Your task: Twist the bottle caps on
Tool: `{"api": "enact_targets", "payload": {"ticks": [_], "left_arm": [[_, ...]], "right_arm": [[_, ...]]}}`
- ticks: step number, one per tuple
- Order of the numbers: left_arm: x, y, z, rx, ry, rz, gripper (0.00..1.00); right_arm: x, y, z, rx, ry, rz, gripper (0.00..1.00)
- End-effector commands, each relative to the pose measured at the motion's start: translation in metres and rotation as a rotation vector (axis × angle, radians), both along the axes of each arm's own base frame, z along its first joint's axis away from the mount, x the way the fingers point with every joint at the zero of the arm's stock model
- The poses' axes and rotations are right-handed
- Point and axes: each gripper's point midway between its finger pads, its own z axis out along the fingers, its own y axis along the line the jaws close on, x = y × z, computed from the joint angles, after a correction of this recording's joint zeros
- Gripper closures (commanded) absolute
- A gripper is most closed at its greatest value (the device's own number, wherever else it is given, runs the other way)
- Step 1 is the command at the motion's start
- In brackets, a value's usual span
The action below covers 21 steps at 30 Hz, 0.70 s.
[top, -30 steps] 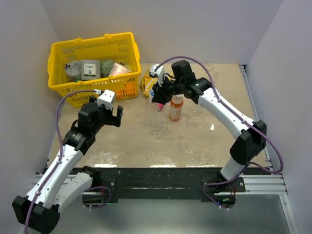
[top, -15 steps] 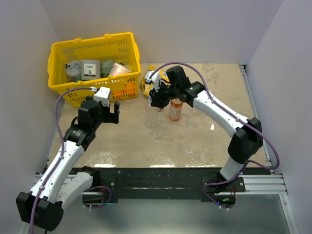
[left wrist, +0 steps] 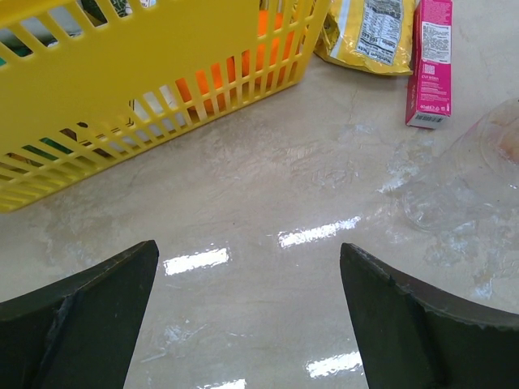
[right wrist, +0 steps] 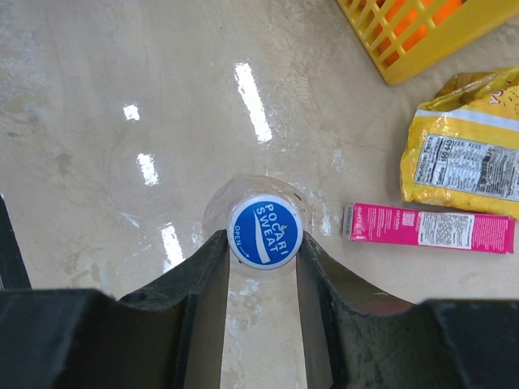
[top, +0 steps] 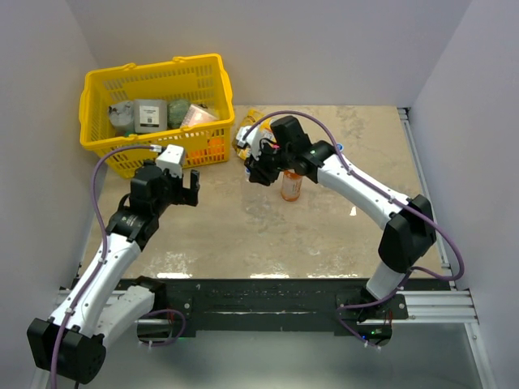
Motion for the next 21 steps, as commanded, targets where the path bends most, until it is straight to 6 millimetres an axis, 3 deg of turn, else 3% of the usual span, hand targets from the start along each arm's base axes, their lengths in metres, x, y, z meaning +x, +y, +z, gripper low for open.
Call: {"api": "enact_targets", "payload": {"ticks": [1,9,11,12,21], "left_arm": [[0.006,-0.004,0.007,-0.042,-0.023,-0.002,0.0],[0.007,-0.006,0.002,-0.037,-0.008,-0.011,0.0],[0.007,-0.006,0.004,-0.041,-0.011,-0.013,0.0],[0.006,-0.007,0.003,-0.044,-0.008,-0.014,0.0],[0.004,-0.012,-0.008,-0.059,0.02,-0.034,0.0]], "right_arm": [[0.006,0.004,0.011,0.002,-0.068,0.006,0.61],[0.009,0.005,0.009,-0.008,-0.073,-0.001,0.51],[0.01,0.005,0.009,-0.009,-0.075,-0.004,0.33],[0.01,0.006,0.01,-0.009,-0.077,-0.005,0.01],[0.012,0.005,0.012,-0.009,-0.087,-0.019,0.01]]}}
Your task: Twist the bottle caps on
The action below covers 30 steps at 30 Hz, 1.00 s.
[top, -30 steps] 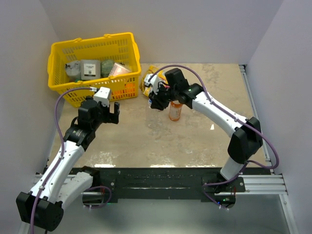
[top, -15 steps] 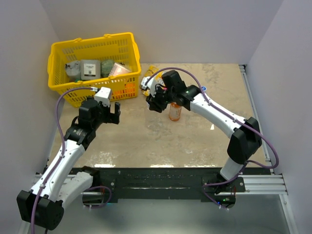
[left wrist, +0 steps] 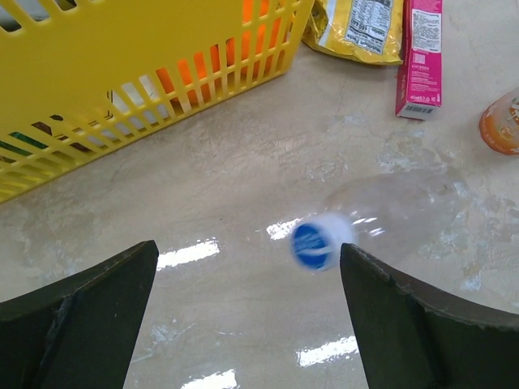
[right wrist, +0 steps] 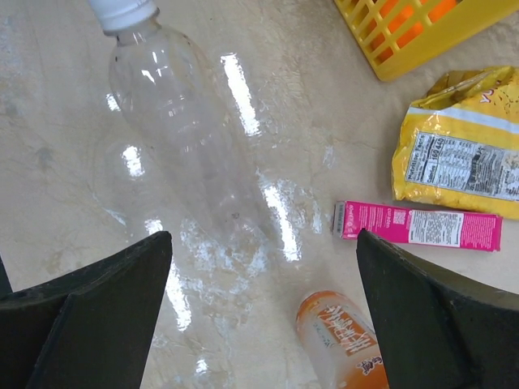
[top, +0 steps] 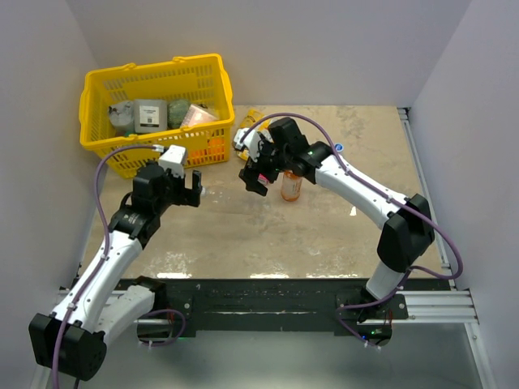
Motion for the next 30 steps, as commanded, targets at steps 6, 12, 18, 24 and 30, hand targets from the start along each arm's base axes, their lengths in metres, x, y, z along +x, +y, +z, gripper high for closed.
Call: {"api": "enact_targets", "payload": {"ticks": [6,12,18,24,30], "left_arm": [[-0.014,-0.042,-0.042,-0.202,0.145,-0.128,0.01],[0.023,-0.005,0.013,-0.139,0.004,0.056,0.01],[0.053,0.068,0.086,-0.141,-0.121,0.285,0.0],[0.054,0.118,0.112,-0.238,-0.137,0.402,0.01],[0.032,0.118,0.117,-0.228,-0.183,0.41,0.0]], "right_arm": [[0.009,0.007,0.025,0.042,-0.06,-0.013,0.01],[-0.006,0.015,0.049,0.069,-0.116,0.085,0.01],[-0.031,0.058,0.03,-0.11,-0.27,0.282,0.02],[-0.037,0.12,-0.01,-0.252,-0.348,0.406,0.02],[-0.019,0.165,-0.071,-0.359,-0.26,0.44,0.01]]}}
